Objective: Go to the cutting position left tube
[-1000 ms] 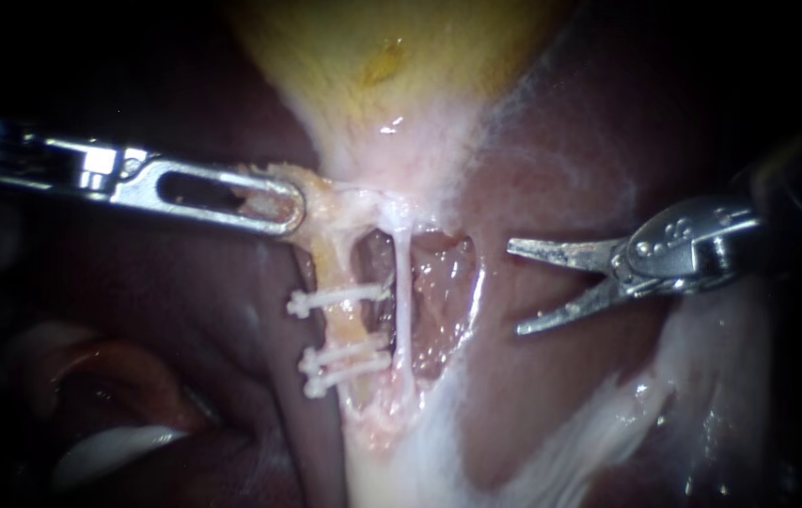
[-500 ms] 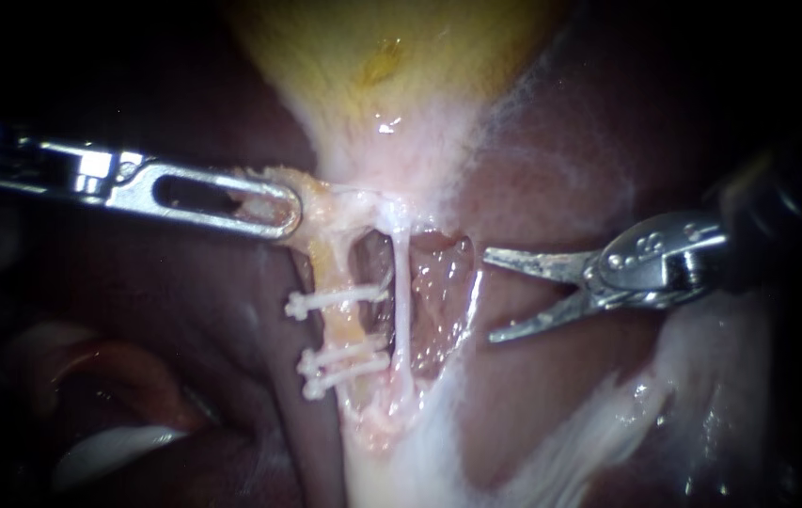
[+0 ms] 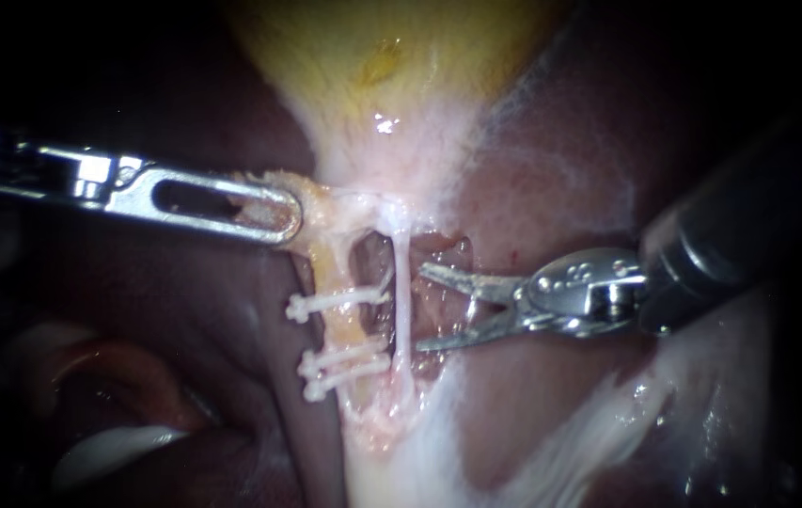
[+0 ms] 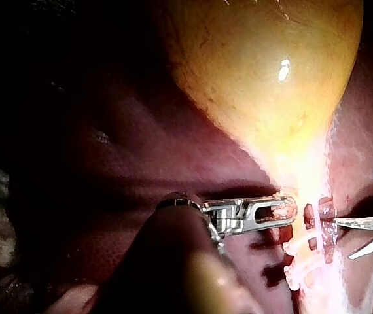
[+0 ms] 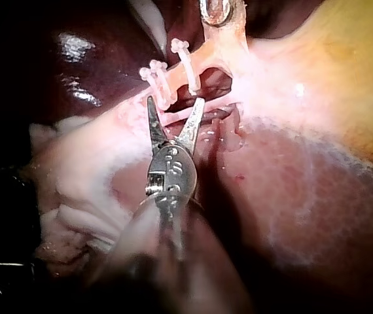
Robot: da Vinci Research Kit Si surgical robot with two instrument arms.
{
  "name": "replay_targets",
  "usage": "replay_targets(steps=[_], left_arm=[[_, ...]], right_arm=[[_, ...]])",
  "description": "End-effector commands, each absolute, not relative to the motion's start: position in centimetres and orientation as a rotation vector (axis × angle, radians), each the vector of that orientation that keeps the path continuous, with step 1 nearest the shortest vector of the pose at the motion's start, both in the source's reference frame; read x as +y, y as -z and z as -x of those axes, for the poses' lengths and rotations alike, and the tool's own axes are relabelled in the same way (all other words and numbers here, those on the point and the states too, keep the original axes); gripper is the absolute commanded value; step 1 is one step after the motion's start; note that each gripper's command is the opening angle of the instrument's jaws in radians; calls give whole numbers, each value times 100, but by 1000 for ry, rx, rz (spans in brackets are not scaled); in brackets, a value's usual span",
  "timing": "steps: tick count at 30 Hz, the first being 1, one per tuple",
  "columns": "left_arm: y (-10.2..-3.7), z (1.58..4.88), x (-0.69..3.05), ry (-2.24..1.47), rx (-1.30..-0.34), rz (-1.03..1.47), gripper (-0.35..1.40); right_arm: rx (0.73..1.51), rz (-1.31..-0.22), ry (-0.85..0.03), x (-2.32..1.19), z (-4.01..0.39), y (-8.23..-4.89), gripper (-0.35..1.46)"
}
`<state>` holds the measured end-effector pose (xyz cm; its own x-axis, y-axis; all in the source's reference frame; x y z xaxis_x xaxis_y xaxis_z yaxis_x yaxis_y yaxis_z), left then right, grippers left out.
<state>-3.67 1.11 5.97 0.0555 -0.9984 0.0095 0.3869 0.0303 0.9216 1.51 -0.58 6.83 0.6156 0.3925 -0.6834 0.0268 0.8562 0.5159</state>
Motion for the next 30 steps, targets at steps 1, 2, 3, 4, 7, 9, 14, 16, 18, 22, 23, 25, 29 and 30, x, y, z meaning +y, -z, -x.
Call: replay_targets(steps=[1,2,3,4,7,9,14,16,18,22,23,25,29,30], left_arm=[[-597,367,111,1319,-885,-922,-35],[-597,367,111,1319,-885,-922,-35],[-597,367,111,1319,-885,-922,-35],[-597,367,111,1319,-885,-922,-35],[-596,367,110,1320,-885,-922,-35],[-596,367,110,1320,-885,-922,-35],[-595,367,110,1320,-885,-922,-35],[-595,367,110,1320,-885,-922,-35],[-595,367,110,1320,-885,-922,-35],[-595,367,109,1320,-885,-922,-35],[-595,367,109,1320,-885,-922,-35],[-595,367,109,1320,-885,-922,-35],[-595,367,109,1320,-885,-922,-35],[-595,367,109,1320,-885,-922,-35]], right_arm=[[885,-523,-215,-61,-153,-687,131],[883,-532,-215,-63,-155,-691,129],[880,-540,-214,-66,-157,-695,127],[880,-545,-215,-67,-158,-698,127],[877,-561,-221,-70,-163,-709,126],[876,-569,-220,-71,-165,-714,126],[868,-578,-220,-73,-171,-722,126],[869,-583,-216,-75,-173,-726,126],[868,-586,-217,-75,-176,-728,126],[869,-589,-213,-75,-181,-731,126],[868,-596,-213,-75,-182,-731,126],[869,-604,-208,-75,-184,-731,126],[891,-628,-212,-74,-188,-732,124],[895,-636,-217,-74,-189,-732,124]])
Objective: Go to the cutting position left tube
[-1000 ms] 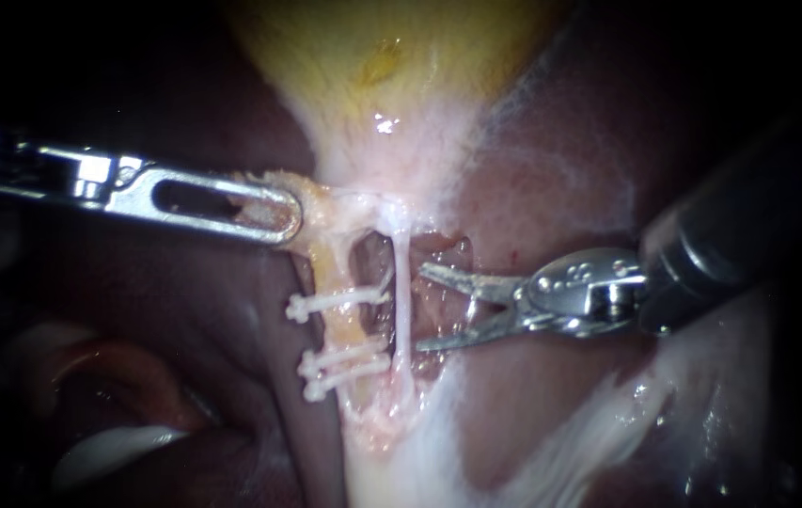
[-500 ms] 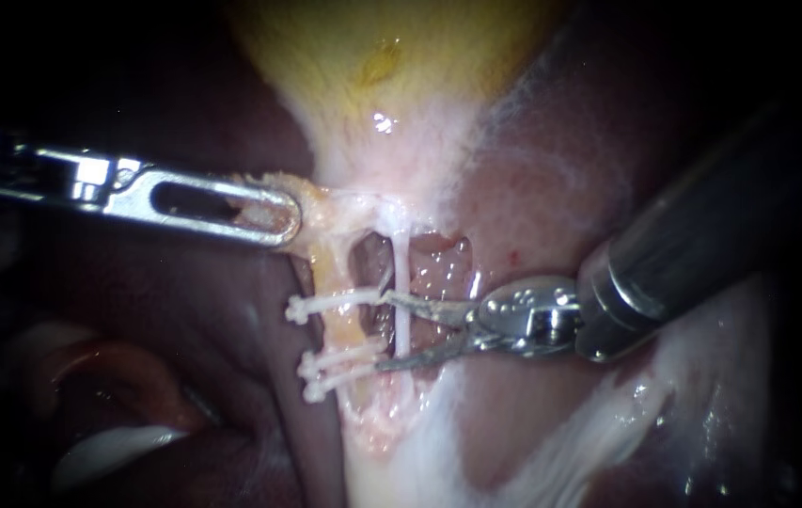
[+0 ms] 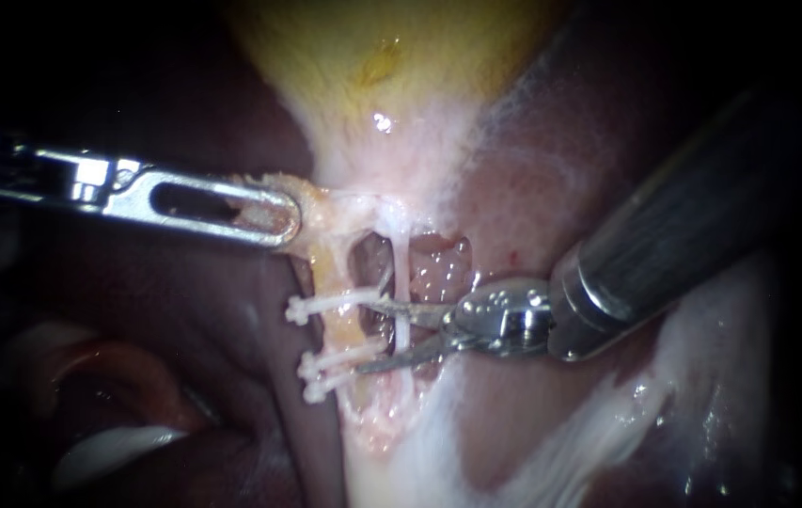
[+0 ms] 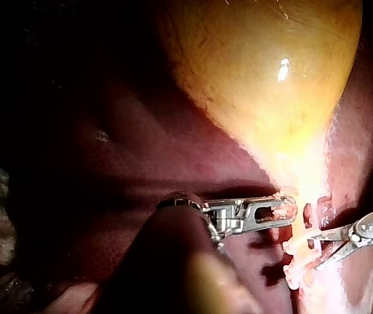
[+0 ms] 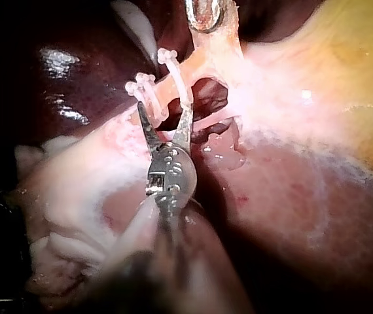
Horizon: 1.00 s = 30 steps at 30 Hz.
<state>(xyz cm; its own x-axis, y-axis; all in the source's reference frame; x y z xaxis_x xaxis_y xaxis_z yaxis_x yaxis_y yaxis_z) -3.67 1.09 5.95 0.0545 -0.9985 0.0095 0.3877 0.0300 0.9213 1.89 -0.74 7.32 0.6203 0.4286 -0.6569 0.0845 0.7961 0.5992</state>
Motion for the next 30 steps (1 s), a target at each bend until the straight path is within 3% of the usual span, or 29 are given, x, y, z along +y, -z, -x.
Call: replay_targets(steps=[1,30], left_arm=[[-595,367,109,1320,-885,-922,-35],[-604,367,111,1317,-886,-920,-35]], right_arm=[[901,-641,-218,-74,-190,-732,124],[1013,-815,-283,-67,-225,-739,117]])
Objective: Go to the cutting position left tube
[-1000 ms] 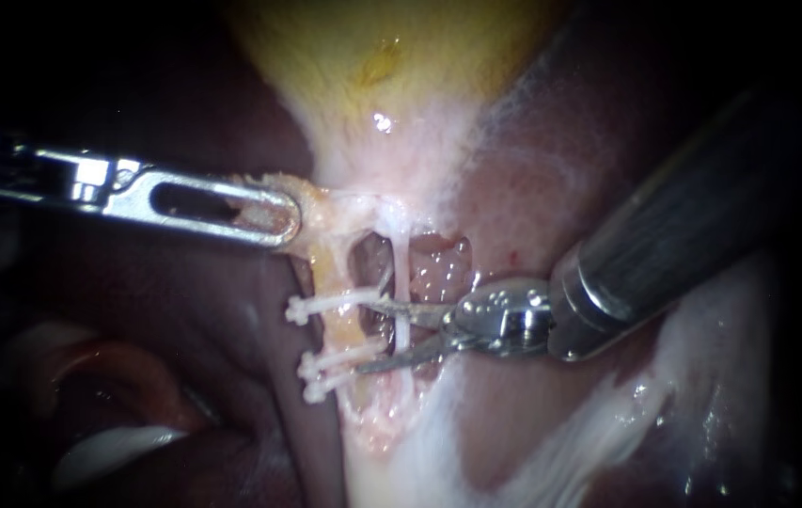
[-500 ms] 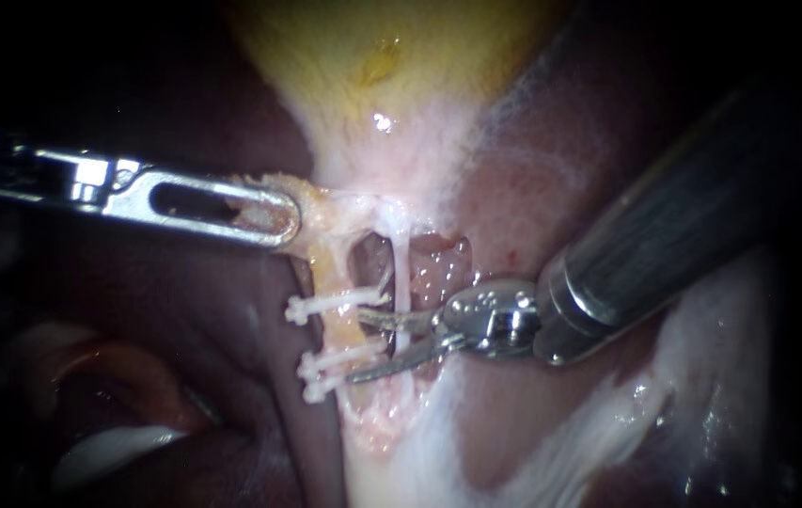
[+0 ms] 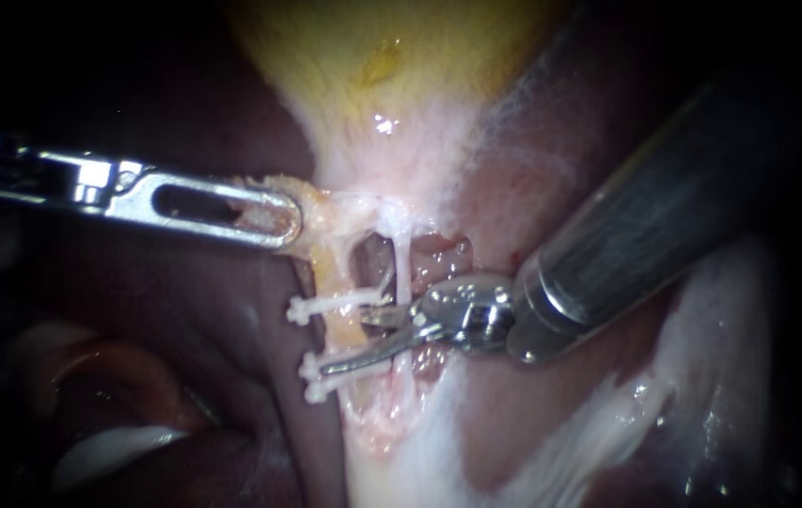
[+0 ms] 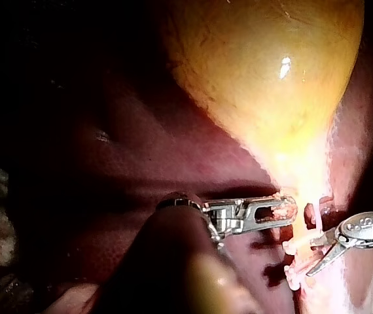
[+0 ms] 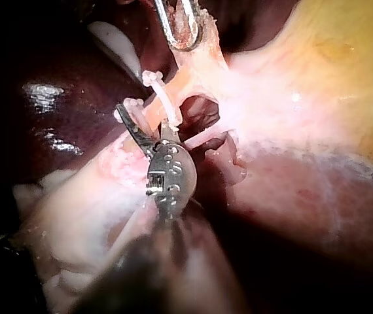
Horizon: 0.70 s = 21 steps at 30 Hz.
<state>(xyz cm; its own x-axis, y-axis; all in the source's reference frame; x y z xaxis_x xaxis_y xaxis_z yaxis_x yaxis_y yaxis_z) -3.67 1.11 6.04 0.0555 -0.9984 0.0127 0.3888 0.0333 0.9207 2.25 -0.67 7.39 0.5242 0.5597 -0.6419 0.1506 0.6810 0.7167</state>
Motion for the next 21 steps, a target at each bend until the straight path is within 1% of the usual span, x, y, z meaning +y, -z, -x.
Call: replay_targets(steps=[1,5,11,18,21], left_arm=[[-605,367,111,1317,-886,-920,-35],[-607,367,112,1317,-886,-920,-35],[-607,369,113,1317,-887,-920,-35],[-611,370,116,1318,-887,-920,-35],[-612,370,117,1318,-887,-920,-35]], right_arm=[[1013,-816,-279,-67,-227,-740,117],[1010,-827,-275,-69,-234,-743,117],[1029,-829,-282,-69,-244,-746,117],[1043,-853,-299,-68,-255,-749,116],[1048,-870,-293,-68,-259,-750,116]])
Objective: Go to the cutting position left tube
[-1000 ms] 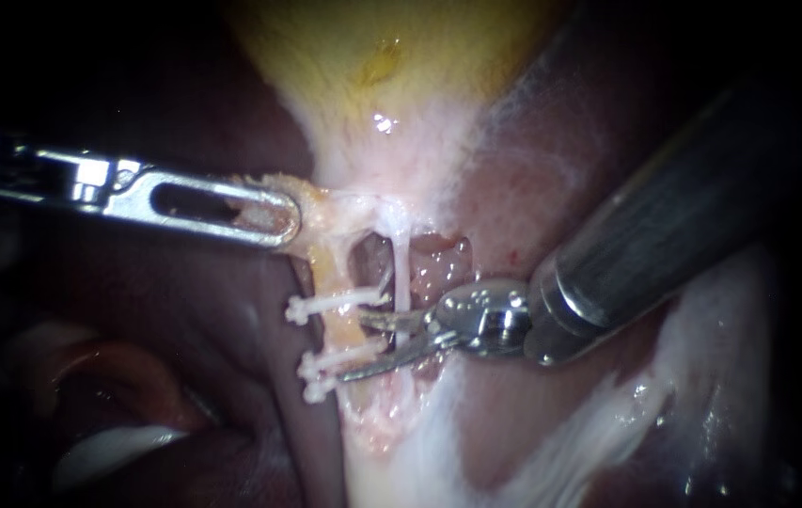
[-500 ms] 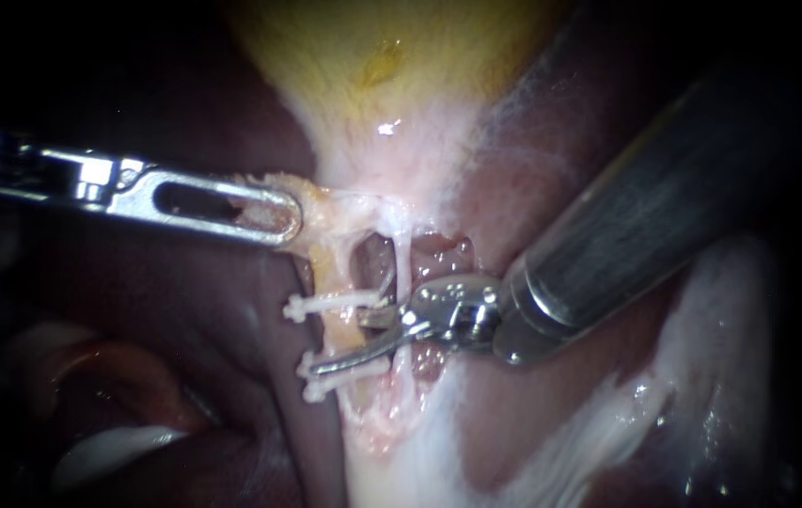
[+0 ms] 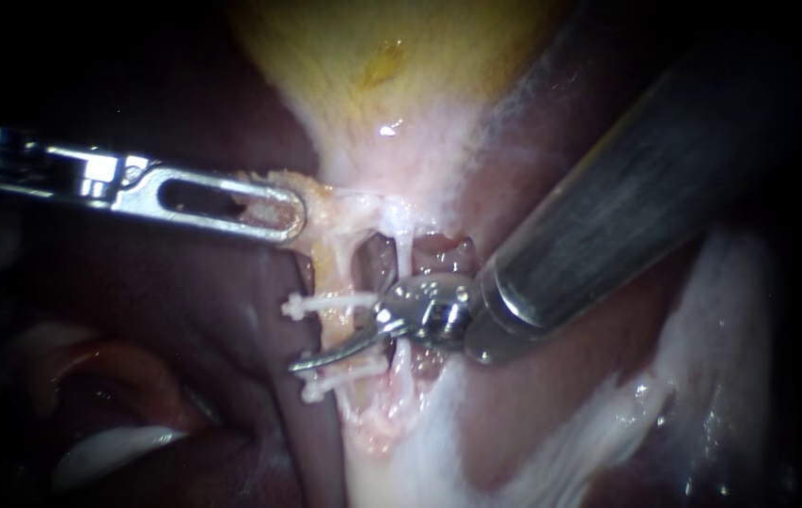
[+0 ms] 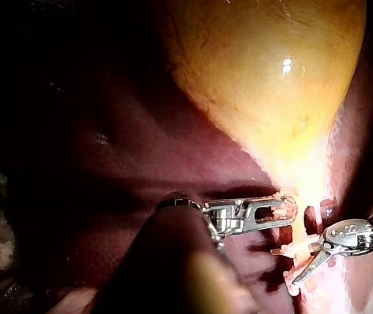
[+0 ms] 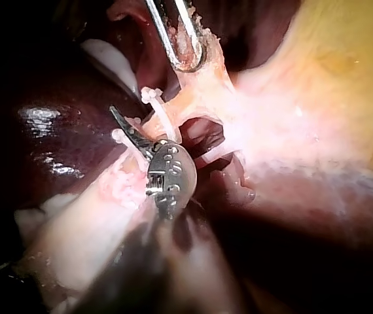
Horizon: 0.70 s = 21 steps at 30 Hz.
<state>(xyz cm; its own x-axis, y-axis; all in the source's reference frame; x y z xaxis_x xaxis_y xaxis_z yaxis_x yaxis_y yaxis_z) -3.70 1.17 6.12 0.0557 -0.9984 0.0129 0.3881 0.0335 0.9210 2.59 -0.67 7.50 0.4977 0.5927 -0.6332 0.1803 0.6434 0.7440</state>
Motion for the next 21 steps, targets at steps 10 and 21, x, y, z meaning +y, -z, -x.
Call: replay_targets(steps=[10,21], left_arm=[[-621,370,124,1318,-887,-919,-35],[-630,369,131,1319,-887,-919,-35]], right_arm=[[1064,-903,-298,-73,-264,-755,114],[1101,-944,-279,-74,-269,-752,112]])
